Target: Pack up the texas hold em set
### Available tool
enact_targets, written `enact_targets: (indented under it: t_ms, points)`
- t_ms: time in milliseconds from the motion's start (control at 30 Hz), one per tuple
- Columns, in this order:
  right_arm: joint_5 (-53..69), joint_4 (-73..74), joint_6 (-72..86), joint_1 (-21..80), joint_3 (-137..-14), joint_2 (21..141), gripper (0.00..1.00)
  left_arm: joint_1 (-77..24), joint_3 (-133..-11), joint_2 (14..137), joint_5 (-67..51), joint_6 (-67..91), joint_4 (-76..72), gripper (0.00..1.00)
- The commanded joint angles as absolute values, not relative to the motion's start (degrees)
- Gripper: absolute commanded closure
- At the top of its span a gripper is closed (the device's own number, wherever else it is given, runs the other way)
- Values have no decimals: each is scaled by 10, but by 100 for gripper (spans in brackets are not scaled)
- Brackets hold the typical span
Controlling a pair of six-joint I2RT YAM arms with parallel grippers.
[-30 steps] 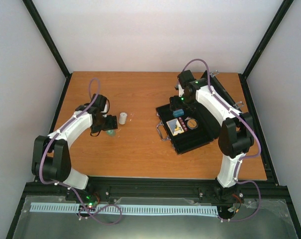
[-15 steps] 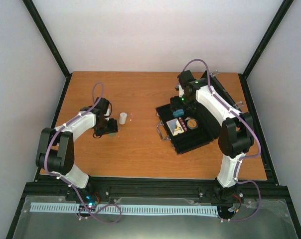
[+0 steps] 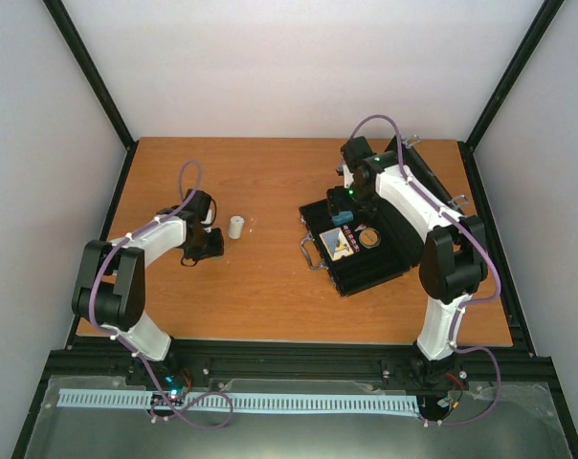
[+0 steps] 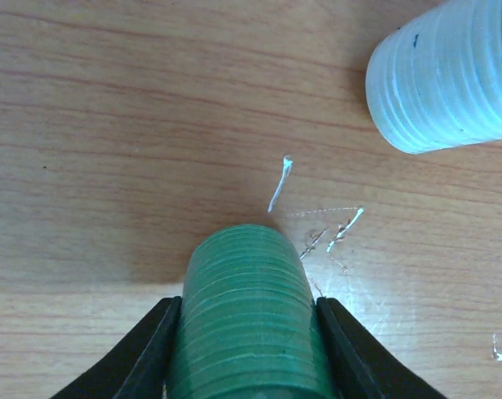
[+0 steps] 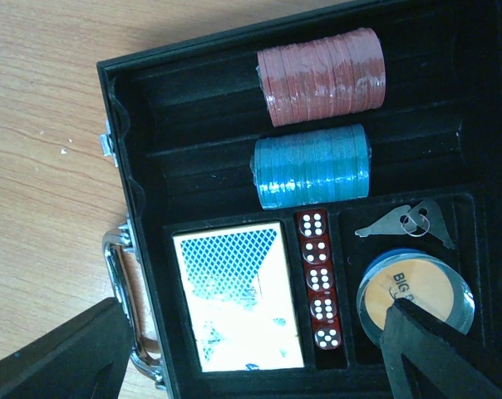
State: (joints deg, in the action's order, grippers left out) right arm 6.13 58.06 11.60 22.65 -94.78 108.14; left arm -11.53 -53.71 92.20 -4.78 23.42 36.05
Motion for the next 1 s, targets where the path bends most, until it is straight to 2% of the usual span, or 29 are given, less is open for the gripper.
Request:
enact_targets:
  t_ms: [0,200,400,500,633,967]
  points:
    - [50,581,112,231,-934,1063,17,-114,-547,927,-60,238,363,99]
    - [24,579,119,221,-931,1041,17,-116,-572,823,-146,235,413,99]
    - [-1,569,143,197,-904,1016,18,-128,-604,755,-333,233,408,99]
    - [-26,565,160,181,-884,1003,18,-161,-610,778,-407,231,383,99]
    - [-33,546,185,147,-857,972,18,-227,-615,823,-444,237,333,99]
    - [-22,528,187,96,-878,976,18,-380,-673,965,-419,291,158,99]
